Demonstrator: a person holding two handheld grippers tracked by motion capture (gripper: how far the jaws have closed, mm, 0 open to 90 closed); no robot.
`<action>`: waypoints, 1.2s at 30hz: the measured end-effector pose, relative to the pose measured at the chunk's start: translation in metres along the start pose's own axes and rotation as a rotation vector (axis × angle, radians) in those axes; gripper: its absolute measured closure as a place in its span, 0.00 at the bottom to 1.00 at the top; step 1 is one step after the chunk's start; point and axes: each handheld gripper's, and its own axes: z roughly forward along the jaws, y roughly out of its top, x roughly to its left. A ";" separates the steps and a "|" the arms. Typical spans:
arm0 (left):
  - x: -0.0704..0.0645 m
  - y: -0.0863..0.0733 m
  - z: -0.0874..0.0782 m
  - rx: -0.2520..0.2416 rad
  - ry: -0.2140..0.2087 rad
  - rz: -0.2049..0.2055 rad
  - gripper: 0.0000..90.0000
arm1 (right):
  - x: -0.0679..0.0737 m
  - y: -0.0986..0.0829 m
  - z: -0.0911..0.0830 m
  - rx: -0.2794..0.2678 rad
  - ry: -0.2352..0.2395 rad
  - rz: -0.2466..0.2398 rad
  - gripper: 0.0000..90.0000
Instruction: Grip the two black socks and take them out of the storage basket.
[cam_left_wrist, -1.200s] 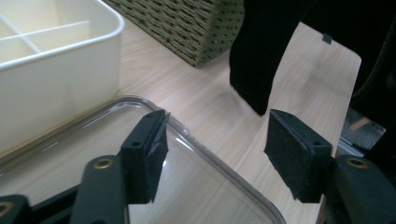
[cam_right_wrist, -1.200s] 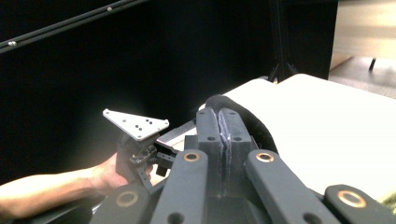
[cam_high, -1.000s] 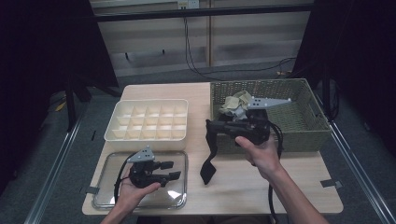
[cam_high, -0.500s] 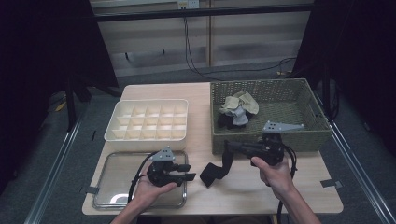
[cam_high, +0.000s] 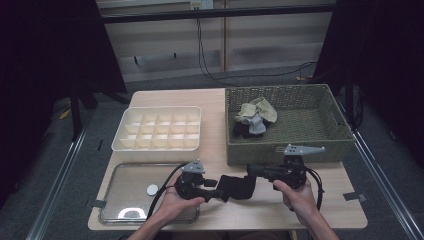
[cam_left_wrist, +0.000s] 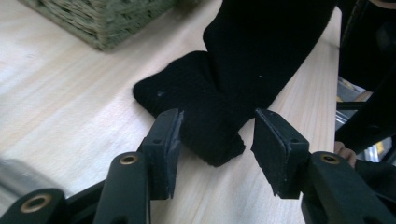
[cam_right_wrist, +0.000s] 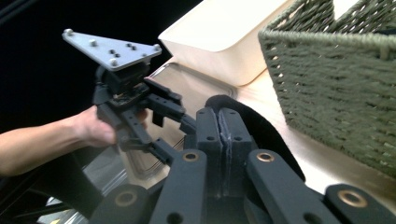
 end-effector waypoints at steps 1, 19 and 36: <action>0.000 0.000 0.001 0.007 -0.005 0.007 0.61 | -0.001 -0.001 0.000 -0.001 -0.003 0.000 0.98; 0.003 -0.006 0.009 0.051 0.002 0.034 0.95 | -0.013 -0.031 -0.010 0.083 -0.078 0.017 0.93; -0.014 0.002 -0.025 -0.049 0.033 0.073 0.96 | -0.018 -0.035 -0.028 0.090 -0.215 0.032 0.70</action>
